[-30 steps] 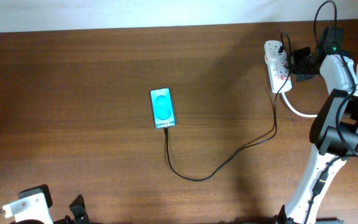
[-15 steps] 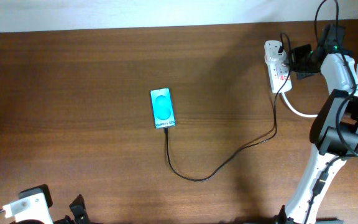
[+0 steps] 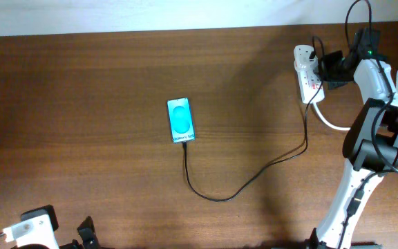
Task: Plug charger to phone and switch on socket
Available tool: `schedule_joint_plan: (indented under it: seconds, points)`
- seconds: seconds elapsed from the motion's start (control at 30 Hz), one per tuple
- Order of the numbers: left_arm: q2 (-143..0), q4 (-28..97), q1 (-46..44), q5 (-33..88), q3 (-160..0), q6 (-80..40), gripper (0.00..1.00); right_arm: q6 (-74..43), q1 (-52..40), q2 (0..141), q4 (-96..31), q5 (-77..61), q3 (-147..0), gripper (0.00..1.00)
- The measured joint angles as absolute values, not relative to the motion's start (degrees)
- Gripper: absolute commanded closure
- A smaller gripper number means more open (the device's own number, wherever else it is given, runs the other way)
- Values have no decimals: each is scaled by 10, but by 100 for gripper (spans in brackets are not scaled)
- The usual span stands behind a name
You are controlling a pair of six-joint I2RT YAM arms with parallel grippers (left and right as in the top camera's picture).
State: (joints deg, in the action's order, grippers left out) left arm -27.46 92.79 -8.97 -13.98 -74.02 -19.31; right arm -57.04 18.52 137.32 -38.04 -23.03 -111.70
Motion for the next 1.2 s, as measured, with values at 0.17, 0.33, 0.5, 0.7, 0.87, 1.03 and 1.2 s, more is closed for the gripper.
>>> schedule_joint_plan:
  seconds: [0.17,0.33,0.5,0.7,0.87,1.03,1.2]
  points:
    - [-275,928,-90,-140,-740,-193,1,-541,211,1313,-431,-185,-1117,96]
    - [-275,928,-90,-140,-740,-193,1,-513,262,1268,-485,-166,-1120,96]
    - [-275,927,-90,-140,-740,-193,1,-472,281,1211,-548,-139,-1120,96]
    - [-275,928,-90,-140,-740,-193,0,-442,281,1035,-608,-117,-1120,95]
    - [-275,928,-90,-140,-740,-193,1,-418,281,939,-668,-114,-1120,96]
    - [-275,928,-90,-140,-740,-193,1,-396,281,840,-742,-114,-1120,96]
    - [-275,928,-90,-140,-740,-193,1,-327,281,719,-780,-114,-1120,96]
